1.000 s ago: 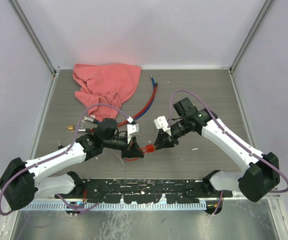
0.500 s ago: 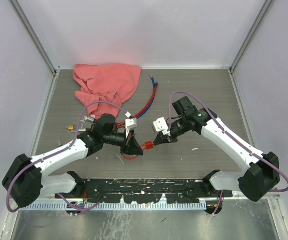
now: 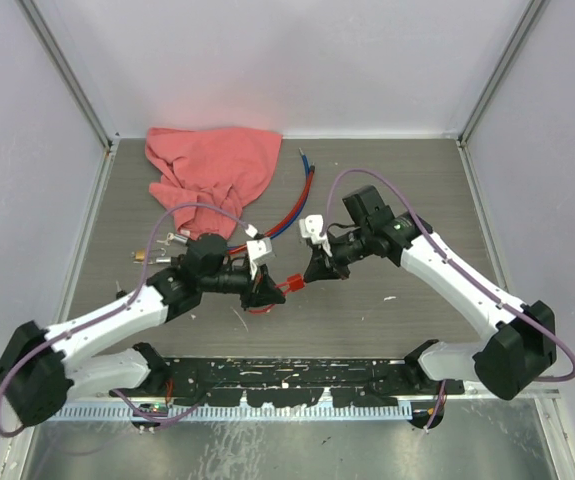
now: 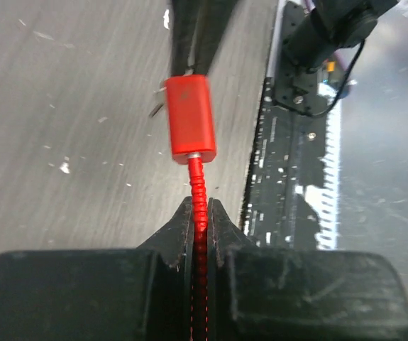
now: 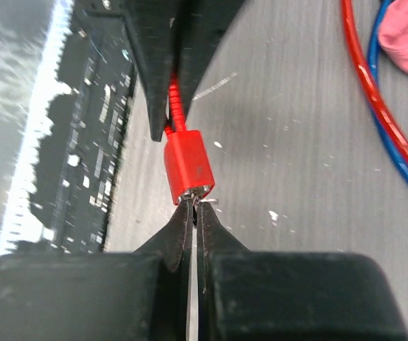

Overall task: Lock with the key
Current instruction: Lock the lock.

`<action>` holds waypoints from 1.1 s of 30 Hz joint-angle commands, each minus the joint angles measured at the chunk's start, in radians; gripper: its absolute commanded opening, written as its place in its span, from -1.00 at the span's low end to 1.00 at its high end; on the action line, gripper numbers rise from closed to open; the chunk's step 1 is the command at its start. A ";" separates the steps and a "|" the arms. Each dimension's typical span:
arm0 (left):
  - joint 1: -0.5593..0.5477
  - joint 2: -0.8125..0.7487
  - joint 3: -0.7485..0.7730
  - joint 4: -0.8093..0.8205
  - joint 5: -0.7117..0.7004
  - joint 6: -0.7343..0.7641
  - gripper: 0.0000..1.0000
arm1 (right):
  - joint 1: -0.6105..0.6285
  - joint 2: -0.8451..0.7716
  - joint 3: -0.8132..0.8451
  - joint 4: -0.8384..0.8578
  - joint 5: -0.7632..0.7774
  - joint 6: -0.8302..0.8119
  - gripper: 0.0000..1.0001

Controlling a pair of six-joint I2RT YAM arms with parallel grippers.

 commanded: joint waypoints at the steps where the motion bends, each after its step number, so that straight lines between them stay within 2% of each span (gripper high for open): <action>1: -0.134 -0.209 0.001 -0.003 -0.385 0.298 -1.00 | -0.019 0.049 0.033 0.082 -0.050 0.269 -0.98; 4: -0.136 -0.200 0.011 -0.052 -0.394 0.309 -1.00 | -0.019 0.059 0.037 0.078 -0.100 0.238 -0.98; 7: -0.107 -0.163 0.030 -0.077 -0.271 0.252 -1.00 | -0.018 0.029 0.034 0.036 -0.105 0.121 -0.98; 9: -0.050 -0.138 0.029 -0.036 -0.108 0.156 -1.00 | -0.018 -0.014 0.020 -0.006 -0.116 -0.019 -0.98; 12: 0.071 -0.070 0.006 0.127 0.188 -0.109 -1.00 | -0.018 -0.036 0.034 -0.116 -0.123 -0.225 -0.98; 15: 0.128 0.012 -0.009 0.334 0.349 -0.349 -1.00 | -0.017 -0.040 0.027 -0.107 -0.101 -0.235 -0.97; 17: 0.130 0.047 0.008 0.355 0.374 -0.384 -1.00 | -0.018 -0.037 0.026 -0.076 -0.079 -0.185 -0.98; 19: 0.130 0.055 0.027 0.276 0.337 -0.331 -1.00 | -0.018 -0.042 0.017 -0.046 -0.058 -0.138 -0.97; 21: 0.123 0.017 0.052 0.114 0.218 -0.190 -1.00 | -0.019 -0.045 0.011 -0.012 -0.023 -0.073 -0.98; 23: 0.064 -0.061 0.064 -0.071 -0.078 0.009 -1.00 | -0.028 -0.044 0.004 0.013 0.001 -0.014 -0.98; 25: -0.038 -0.136 0.047 -0.109 -0.325 0.158 -1.00 | -0.042 -0.037 -0.006 0.032 0.002 0.019 -0.98; 26: -0.076 -0.165 0.034 -0.103 -0.398 0.202 -1.00 | -0.048 -0.032 -0.010 0.037 -0.007 0.029 -0.98; 30: -0.144 -0.222 -0.012 -0.074 -0.523 0.285 -1.00 | -0.053 -0.015 -0.018 0.042 -0.057 0.030 -0.98; 33: -0.140 -0.225 -0.022 -0.105 -0.475 0.268 -1.00 | -0.053 -0.029 -0.023 0.032 -0.084 -0.014 -0.97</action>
